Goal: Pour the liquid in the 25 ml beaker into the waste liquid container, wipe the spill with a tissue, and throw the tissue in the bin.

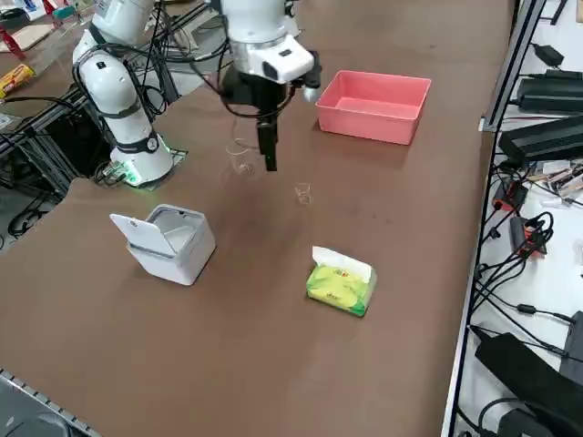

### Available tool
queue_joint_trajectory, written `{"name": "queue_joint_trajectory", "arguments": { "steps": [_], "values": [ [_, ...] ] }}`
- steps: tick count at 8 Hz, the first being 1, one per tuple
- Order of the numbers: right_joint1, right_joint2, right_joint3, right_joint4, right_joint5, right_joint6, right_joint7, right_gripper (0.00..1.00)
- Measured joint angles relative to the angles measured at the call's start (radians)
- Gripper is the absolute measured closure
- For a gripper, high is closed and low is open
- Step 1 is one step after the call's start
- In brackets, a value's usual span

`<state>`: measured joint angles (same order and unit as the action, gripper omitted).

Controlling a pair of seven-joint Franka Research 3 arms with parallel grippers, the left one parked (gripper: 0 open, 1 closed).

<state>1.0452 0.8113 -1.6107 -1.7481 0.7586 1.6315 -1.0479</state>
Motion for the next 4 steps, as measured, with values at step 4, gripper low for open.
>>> {"name": "queue_joint_trajectory", "arguments": {
  "steps": [4],
  "values": [
    [-0.005, -0.032, 0.153, 0.187, -0.08, -0.105, 0.373, 0.0]
  ]
}}
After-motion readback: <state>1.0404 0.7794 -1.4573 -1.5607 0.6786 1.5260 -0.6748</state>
